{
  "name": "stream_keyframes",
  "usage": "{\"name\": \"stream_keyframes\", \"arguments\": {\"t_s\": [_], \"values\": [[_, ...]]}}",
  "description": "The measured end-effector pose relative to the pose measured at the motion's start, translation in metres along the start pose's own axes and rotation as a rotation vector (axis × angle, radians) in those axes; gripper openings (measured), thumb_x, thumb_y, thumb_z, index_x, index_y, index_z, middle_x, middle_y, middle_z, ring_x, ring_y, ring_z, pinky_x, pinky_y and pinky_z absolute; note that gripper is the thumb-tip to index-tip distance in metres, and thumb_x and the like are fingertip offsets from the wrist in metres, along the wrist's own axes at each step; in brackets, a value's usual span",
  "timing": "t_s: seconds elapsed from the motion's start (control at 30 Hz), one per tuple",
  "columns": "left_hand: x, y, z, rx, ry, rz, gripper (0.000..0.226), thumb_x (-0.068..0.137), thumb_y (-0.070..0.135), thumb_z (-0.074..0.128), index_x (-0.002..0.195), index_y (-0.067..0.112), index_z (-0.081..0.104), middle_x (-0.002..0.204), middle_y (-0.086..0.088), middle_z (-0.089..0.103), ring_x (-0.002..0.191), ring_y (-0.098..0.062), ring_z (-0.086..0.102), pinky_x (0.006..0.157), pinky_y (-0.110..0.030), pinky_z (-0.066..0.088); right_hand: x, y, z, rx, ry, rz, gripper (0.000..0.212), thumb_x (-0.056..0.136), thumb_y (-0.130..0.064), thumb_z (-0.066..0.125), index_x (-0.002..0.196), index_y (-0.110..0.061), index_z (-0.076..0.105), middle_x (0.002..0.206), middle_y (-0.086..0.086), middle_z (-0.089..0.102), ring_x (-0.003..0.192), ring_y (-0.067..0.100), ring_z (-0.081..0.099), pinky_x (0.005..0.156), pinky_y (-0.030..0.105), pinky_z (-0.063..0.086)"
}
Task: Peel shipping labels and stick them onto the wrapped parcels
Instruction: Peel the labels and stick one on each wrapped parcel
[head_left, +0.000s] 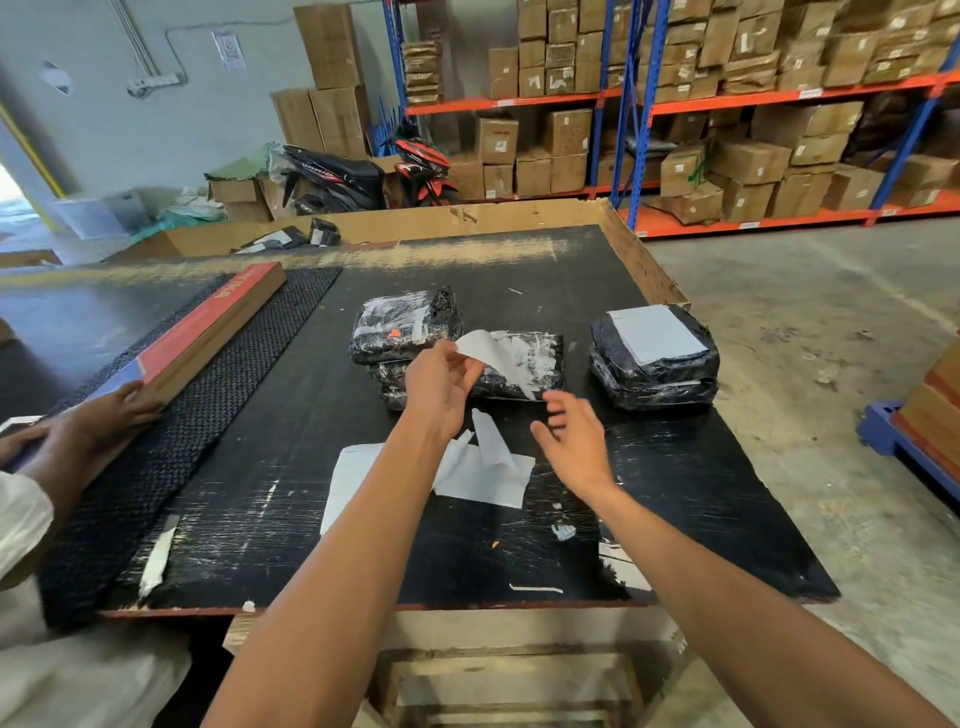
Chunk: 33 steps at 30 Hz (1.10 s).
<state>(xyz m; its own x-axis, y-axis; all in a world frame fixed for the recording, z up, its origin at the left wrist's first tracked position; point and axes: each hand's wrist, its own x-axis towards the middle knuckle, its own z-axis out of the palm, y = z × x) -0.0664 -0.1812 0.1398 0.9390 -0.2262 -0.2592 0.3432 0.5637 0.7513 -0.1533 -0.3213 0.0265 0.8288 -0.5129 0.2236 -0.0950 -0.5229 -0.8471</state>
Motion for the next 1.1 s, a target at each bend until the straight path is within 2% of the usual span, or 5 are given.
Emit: {"name": "stream_keyframes", "arguments": {"t_s": [0.13,0.27,0.6,0.8,1.1], "values": [[-0.004,-0.014,0.010,0.041,-0.004,-0.031,0.016,0.096,-0.002,0.049,0.082,0.003,0.054,0.083,-0.012,0.057,0.081,-0.025,0.062,0.075,-0.034,0.061,0.010,-0.002,-0.013,-0.064,0.040,-0.157,0.061,0.085,-0.029,0.079,0.138,-0.024,0.049,0.136,-0.002,0.043,0.122,0.009,0.045,0.100,0.026,0.041],[-0.016,-0.027,0.026,0.039,-0.018,-0.097,0.018,0.097,0.000,0.049,0.081,0.003,0.054,0.083,-0.012,0.056,0.077,-0.023,0.062,0.068,-0.031,0.062,0.018,-0.009,-0.023,-0.009,0.151,-0.229,0.016,0.094,-0.021,0.068,0.109,-0.018,0.062,0.111,0.000,0.058,0.100,0.014,0.055,0.082,0.031,0.046],[-0.012,-0.051,0.038,-0.049,-0.065,-0.114,0.038,0.100,0.037,0.053,0.103,0.000,0.058,0.113,-0.025,0.062,0.111,-0.038,0.063,0.099,-0.047,0.053,0.045,0.003,-0.065,0.249,0.146,0.154,0.011,0.098,-0.018,0.062,0.107,-0.012,0.063,0.102,0.005,0.067,0.093,0.021,0.062,0.074,0.025,0.046],[0.025,-0.061,0.025,0.764,0.012,0.064,0.018,0.095,0.013,0.059,0.109,0.007,0.067,0.092,-0.006,0.066,0.083,-0.019,0.062,0.081,-0.030,0.054,0.071,0.007,-0.059,0.511,-0.165,0.306,0.032,0.096,-0.011,0.065,0.128,-0.012,0.061,0.126,0.006,0.069,0.113,0.025,0.066,0.100,0.046,0.054],[0.090,-0.054,0.031,0.929,0.071,0.249,0.009,0.087,0.005,0.067,0.087,0.014,0.068,0.089,-0.006,0.070,0.084,-0.019,0.066,0.075,-0.031,0.055,0.116,0.001,-0.029,0.333,-0.110,0.236,0.037,0.094,-0.009,0.066,0.131,-0.013,0.060,0.122,0.003,0.069,0.110,0.020,0.064,0.097,0.039,0.055]]}}
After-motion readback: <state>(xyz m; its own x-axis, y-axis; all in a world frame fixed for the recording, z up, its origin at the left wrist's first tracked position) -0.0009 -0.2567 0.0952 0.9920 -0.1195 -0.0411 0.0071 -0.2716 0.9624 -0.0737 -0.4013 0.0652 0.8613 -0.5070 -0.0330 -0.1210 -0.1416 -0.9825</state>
